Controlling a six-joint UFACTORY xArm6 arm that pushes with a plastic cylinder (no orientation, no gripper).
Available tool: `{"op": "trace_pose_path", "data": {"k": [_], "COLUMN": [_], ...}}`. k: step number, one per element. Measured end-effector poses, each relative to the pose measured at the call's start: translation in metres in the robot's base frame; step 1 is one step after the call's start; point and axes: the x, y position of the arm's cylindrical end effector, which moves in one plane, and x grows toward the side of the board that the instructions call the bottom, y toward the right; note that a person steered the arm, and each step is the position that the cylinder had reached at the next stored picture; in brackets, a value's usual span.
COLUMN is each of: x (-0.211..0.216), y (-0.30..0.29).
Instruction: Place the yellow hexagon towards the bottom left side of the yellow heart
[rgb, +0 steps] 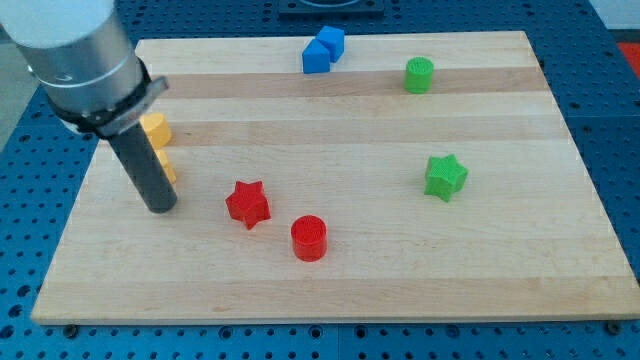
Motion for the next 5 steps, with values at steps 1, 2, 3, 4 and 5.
{"op": "trace_pose_path", "data": {"k": [1, 2, 3, 4, 5], "x": [-0.011, -0.045, -0.065, -0.064, -0.03], "y": [0.019, 0.007, -0.028, -0.04, -0.016]}}
